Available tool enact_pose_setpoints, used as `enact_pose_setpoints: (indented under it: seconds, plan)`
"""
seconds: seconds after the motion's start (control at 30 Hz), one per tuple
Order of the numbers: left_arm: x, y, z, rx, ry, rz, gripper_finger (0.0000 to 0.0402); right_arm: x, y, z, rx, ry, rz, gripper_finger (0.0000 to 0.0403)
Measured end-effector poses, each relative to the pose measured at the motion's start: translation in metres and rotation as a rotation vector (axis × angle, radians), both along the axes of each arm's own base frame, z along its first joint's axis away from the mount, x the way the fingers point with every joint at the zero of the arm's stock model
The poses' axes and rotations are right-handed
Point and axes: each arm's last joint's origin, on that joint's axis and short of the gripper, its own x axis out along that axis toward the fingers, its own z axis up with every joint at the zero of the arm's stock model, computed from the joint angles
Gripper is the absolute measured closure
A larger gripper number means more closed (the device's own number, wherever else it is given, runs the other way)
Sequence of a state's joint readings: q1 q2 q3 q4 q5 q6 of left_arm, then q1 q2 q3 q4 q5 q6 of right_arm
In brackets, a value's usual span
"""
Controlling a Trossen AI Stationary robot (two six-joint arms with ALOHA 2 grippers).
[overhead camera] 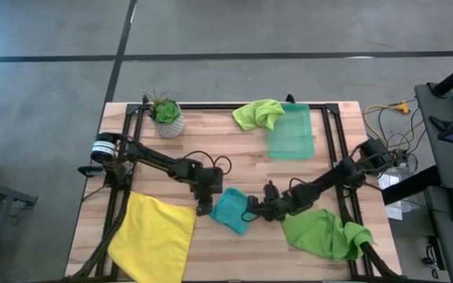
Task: Fold microfiber towels
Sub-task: Put the blue towel into the container
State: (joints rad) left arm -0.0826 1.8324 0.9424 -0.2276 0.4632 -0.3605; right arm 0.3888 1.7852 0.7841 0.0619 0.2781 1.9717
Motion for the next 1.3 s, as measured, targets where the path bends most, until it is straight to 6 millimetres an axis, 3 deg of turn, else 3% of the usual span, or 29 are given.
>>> enact_pose_setpoints:
  seconds: [0.43,0.63,0.87,0.97,1.13,1.3]
  plan:
    - [0.006,-0.003,0.005,-0.028,-0.04,-0.018,0.0401,0.005,-0.007,0.005,-0.128,-0.047,0.104,0.0216]
    - [0.006,-0.003,0.004,-0.03,-0.041,-0.019,0.0401,0.004,-0.008,0.015,-0.171,-0.068,0.157,0.0275]
    - [0.006,-0.003,0.004,-0.03,-0.04,-0.019,0.0402,0.004,-0.007,0.016,-0.211,-0.067,0.207,0.0382]
    - [0.005,0.0,0.006,-0.024,-0.034,-0.007,0.0402,0.005,-0.007,0.02,-0.231,-0.082,0.22,0.039]
    - [0.0,0.007,0.02,0.064,-0.059,0.032,0.0402,0.003,-0.01,0.042,-0.276,-0.092,0.266,0.0393]
    - [-0.002,0.01,0.04,0.096,-0.136,0.043,0.0402,-0.007,-0.024,0.08,-0.373,0.041,0.334,0.0393]
